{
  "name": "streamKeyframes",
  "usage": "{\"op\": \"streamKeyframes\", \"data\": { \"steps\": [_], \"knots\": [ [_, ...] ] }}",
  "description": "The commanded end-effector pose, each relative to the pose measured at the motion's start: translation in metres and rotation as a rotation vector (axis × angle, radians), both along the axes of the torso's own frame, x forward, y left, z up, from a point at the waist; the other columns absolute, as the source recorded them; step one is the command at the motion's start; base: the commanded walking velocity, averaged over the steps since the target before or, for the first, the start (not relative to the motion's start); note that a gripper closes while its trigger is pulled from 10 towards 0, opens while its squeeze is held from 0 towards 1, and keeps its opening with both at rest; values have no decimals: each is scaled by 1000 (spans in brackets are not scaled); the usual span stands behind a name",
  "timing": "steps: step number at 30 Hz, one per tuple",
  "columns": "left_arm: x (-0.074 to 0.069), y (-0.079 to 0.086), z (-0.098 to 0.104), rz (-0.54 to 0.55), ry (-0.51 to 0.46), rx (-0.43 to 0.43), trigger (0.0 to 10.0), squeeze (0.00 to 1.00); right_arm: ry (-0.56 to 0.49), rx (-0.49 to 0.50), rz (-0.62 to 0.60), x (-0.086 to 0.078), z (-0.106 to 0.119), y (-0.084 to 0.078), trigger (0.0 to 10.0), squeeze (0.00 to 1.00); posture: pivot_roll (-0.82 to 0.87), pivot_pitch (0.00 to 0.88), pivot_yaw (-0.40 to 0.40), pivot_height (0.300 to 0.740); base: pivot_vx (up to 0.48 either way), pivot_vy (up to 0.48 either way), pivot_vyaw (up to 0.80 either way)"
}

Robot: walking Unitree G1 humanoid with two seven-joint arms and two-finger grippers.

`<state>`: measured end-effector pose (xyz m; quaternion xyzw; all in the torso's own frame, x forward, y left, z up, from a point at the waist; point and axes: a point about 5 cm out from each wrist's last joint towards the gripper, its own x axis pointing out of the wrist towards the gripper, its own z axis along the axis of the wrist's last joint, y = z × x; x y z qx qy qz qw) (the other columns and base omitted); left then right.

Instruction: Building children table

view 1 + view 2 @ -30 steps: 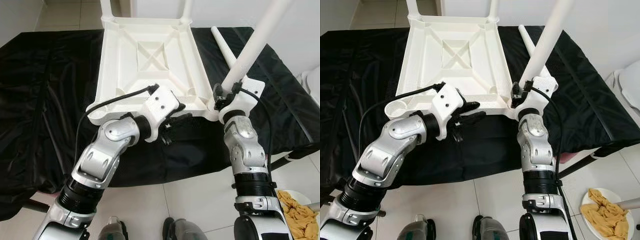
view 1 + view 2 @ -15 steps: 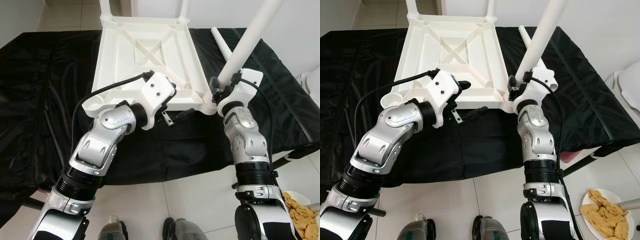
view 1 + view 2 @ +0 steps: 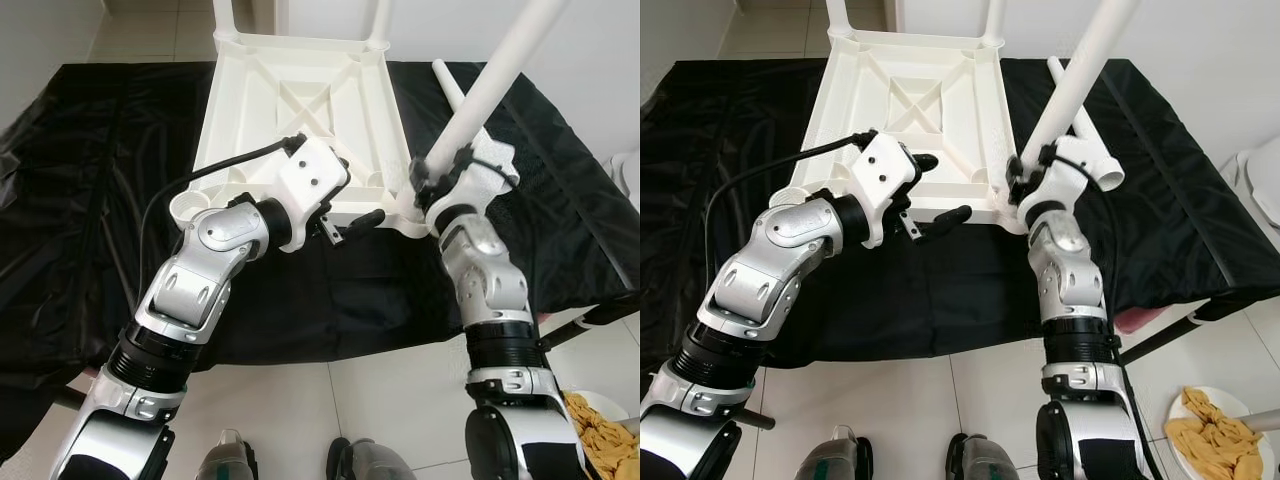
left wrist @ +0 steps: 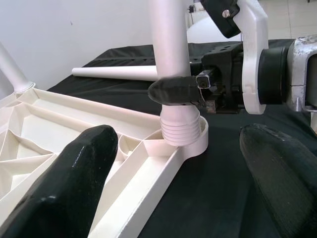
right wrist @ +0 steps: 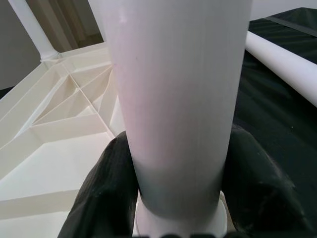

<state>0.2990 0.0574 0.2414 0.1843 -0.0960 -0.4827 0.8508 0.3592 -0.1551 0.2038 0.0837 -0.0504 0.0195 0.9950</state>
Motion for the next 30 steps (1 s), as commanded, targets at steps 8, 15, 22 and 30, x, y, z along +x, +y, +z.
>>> {"op": "streamKeyframes", "data": {
  "steps": [8,15,22,30],
  "knots": [
    [6,5,18,5,2,-98,10000,1000,80,-120,85,5,-11,2,10000,0,95,71,-60,740,0,0,0],
    [7,-5,50,-72,6,-228,10000,1000,39,-205,211,9,-1,10,10000,0,101,64,-69,740,0,0,0],
    [5,-26,67,-163,28,-262,10000,0,4,-335,377,8,3,21,10000,0,104,59,-69,740,0,0,0],
    [20,-36,65,-107,130,-235,10000,0,-24,-398,415,10,7,23,10000,0,95,56,-60,740,0,0,0]
  ]
}}
